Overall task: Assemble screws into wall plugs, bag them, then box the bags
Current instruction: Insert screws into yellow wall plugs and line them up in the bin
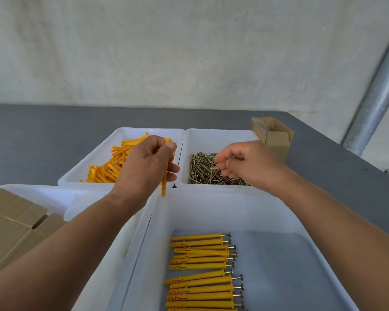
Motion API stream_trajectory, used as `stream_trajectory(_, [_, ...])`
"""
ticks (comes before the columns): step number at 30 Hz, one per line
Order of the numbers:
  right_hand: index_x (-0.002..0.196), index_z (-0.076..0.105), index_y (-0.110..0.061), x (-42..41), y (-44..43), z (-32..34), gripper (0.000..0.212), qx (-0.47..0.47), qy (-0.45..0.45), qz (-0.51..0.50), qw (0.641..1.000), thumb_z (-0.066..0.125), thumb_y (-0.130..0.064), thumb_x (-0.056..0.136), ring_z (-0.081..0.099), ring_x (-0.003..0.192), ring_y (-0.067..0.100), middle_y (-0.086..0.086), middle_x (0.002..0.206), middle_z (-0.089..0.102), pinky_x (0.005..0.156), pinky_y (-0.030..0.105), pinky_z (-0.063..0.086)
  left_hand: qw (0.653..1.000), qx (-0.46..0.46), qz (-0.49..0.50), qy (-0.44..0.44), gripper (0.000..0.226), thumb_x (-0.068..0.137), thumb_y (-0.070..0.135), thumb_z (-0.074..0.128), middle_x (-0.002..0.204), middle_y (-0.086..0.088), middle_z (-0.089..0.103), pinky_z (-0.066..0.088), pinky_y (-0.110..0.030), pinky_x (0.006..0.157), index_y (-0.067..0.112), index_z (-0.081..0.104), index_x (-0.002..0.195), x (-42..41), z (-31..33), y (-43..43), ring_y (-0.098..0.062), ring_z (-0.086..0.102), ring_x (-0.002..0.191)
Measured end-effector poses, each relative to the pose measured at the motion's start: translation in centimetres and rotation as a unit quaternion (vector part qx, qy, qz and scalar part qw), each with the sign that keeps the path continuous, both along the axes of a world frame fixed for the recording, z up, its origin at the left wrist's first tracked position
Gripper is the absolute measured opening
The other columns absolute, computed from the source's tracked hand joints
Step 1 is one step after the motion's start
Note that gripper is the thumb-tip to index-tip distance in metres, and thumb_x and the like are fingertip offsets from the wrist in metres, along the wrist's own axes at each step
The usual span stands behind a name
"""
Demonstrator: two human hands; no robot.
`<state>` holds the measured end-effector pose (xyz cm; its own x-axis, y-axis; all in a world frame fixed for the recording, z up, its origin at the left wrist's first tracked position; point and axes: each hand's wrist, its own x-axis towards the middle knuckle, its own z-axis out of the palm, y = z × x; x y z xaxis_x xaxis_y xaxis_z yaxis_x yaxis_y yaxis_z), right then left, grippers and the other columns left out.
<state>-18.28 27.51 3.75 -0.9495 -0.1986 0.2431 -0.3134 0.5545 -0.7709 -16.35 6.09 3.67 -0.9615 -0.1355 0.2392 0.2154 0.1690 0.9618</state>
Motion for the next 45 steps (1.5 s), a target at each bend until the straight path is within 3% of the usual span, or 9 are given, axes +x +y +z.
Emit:
stream_trajectory(6, [0.087,0.070,-0.019,1.1,-1.6,0.9,0.035,-0.146,-0.024,0.090,0.985,0.052,0.010,0.094,0.074,0.077,0.018,0.000,0.081,0.074,0.071,0.029,0.061,0.993,0.012,-0.076,-0.086,0.020,0.100,0.024,0.051,0.090,-0.005,0.068,0.042,-0.016,0.045,0.012,0.067,0.098,0.6,-0.3,0.7,-0.012,0.072,0.071])
stream_trajectory(12, [0.092,0.068,-0.020,2.0,-2.3,0.9,0.029,-0.069,-0.012,0.104,0.992,0.056,0.007,0.092,0.073,0.077,0.013,0.003,0.088,0.070,0.070,0.024,0.059,0.987,0.019,-0.121,-0.107,0.016,0.098,0.017,0.055,0.072,0.001,0.071,0.038,-0.013,0.043,0.008,0.068,0.092,0.8,-0.4,1.0,-0.007,0.068,0.064])
stream_trajectory(18, [0.104,0.058,-0.034,2.7,-2.9,0.8,0.033,0.091,-0.016,0.099,0.991,0.057,-0.004,0.090,0.071,0.077,0.005,-0.008,0.081,0.069,0.074,0.047,0.061,0.984,0.015,-0.142,-0.105,0.019,0.098,0.016,0.054,0.073,-0.001,0.071,0.040,-0.015,0.043,0.010,0.069,0.088,0.8,-0.5,0.9,-0.008,0.067,0.066])
stream_trajectory(21, [0.119,0.051,-0.039,2.5,-2.7,1.0,0.045,0.107,0.008,0.076,0.991,0.057,-0.005,0.090,0.070,0.075,0.001,-0.014,0.081,0.067,0.076,0.044,0.059,0.983,0.033,-0.141,-0.117,0.020,0.099,0.015,0.052,0.074,0.000,0.070,0.041,-0.016,0.044,0.007,0.070,0.095,0.8,-0.4,0.9,-0.008,0.066,0.066])
stream_trajectory(24, [0.122,0.051,-0.041,2.1,-2.2,1.3,0.051,0.039,0.029,0.035,0.998,0.057,-0.004,0.088,0.071,0.074,0.006,-0.015,0.081,0.067,0.075,0.040,0.059,0.976,0.054,-0.160,-0.134,0.021,0.099,0.007,0.050,0.074,-0.002,0.068,0.042,-0.017,0.045,0.005,0.071,0.096,0.9,-0.4,0.8,-0.011,0.065,0.067])
stream_trajectory(28, [0.113,0.057,-0.033,1.8,-2.0,1.7,0.040,-0.173,0.001,0.009,0.985,0.061,0.000,0.089,0.075,0.075,0.018,-0.005,0.075,0.069,0.068,0.034,0.059,0.969,0.040,-0.186,-0.156,0.022,0.096,0.001,0.051,0.072,-0.004,0.067,0.047,-0.019,0.050,0.007,0.072,0.100,1.1,-0.5,0.9,-0.013,0.065,0.068])
stream_trajectory(32, [0.113,0.056,-0.022,1.7,-1.9,2.1,0.034,-0.297,-0.031,-0.018,0.954,0.062,0.002,0.090,0.075,0.074,0.022,0.010,0.092,0.064,0.064,0.031,0.061,0.965,0.031,-0.207,-0.159,0.023,0.094,0.001,0.053,0.073,-0.003,0.067,0.051,-0.019,0.054,0.011,0.074,0.098,1.1,-0.6,0.9,-0.013,0.066,0.067])
stream_trajectory(37, [0.110,0.054,-0.016,1.6,-1.9,2.3,0.027,-0.351,-0.032,-0.039,0.935,0.062,0.002,0.091,0.075,0.072,0.023,0.013,0.092,0.061,0.059,0.027,0.059,0.960,0.012,-0.231,-0.159,0.024,0.093,0.001,0.055,0.076,-0.003,0.068,0.054,-0.022,0.059,0.014,0.075,0.098,1.2,-0.7,0.9,-0.015,0.067,0.069])
stream_trajectory(45, [0.101,0.054,-0.019,1.9,-2.3,2.2,0.022,-0.327,-0.031,-0.044,0.944,0.062,0.000,0.092,0.075,0.070,0.022,0.015,0.094,0.064,0.059,0.027,0.059,0.958,-0.009,-0.241,-0.155,0.022,0.092,0.002,0.058,0.078,-0.002,0.068,0.054,-0.023,0.062,0.015,0.074,0.100,1.3,-0.8,1.1,-0.014,0.067,0.070])
